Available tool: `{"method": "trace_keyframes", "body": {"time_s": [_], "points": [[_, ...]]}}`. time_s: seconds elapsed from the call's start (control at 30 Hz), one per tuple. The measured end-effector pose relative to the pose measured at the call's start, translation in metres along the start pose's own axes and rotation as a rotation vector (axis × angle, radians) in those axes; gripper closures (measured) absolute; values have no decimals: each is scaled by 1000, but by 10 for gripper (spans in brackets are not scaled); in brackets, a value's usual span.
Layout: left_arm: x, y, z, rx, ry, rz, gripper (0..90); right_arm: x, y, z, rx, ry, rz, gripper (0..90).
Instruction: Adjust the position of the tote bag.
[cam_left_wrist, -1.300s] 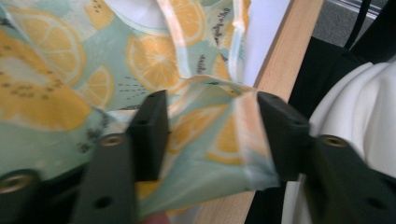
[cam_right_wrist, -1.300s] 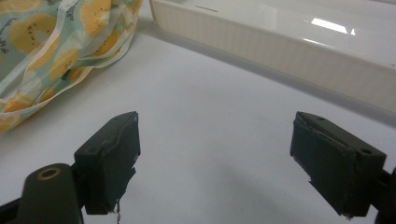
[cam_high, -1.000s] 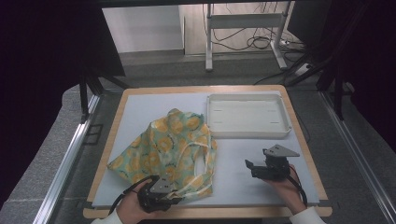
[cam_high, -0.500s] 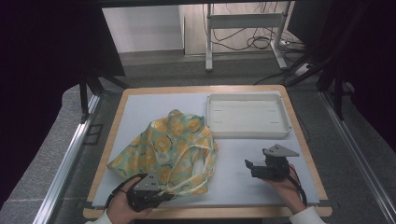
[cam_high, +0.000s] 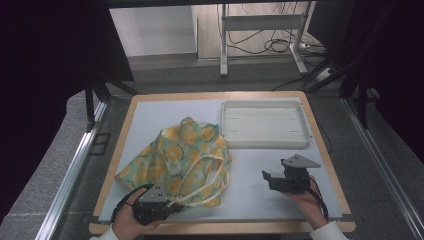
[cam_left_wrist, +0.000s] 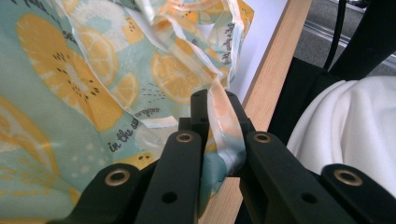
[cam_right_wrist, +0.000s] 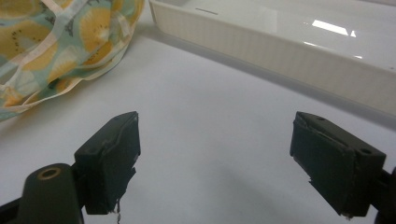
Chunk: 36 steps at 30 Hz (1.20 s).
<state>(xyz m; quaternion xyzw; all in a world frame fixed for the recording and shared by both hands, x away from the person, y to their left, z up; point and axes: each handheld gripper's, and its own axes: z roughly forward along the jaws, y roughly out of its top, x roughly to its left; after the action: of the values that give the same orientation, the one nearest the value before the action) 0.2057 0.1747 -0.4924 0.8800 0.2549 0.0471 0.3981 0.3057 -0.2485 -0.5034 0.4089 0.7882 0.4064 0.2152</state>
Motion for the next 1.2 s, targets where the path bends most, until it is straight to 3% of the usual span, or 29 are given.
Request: {"method": "trace_keyframes", "body": {"time_s": [0.2, 0.27, 0.43, 0.7, 0.8, 1.0, 1.2], "points": [[0, -2, -8, -17, 2, -3, 872, 2, 12, -1, -32, 26, -17, 190], [1, -4, -10, -17, 3, -8, 871, 7, 25, -1, -51, 46, -48, 209], [1, -10, -13, -19, 6, -24, 871, 14, 47, 5, -67, 90, -74, 240], [2, -13, -14, -20, 10, -30, 872, 32, 91, 47, -33, 195, -132, 269], [2, -13, -14, -19, 7, -31, 871, 37, 109, 67, -17, 227, -127, 296], [2, -13, -13, -9, 3, -20, 872, 43, 131, 85, -12, 283, -119, 320], [0, -14, -15, -15, 6, -17, 871, 52, 152, 107, 33, 327, -133, 320]]}}
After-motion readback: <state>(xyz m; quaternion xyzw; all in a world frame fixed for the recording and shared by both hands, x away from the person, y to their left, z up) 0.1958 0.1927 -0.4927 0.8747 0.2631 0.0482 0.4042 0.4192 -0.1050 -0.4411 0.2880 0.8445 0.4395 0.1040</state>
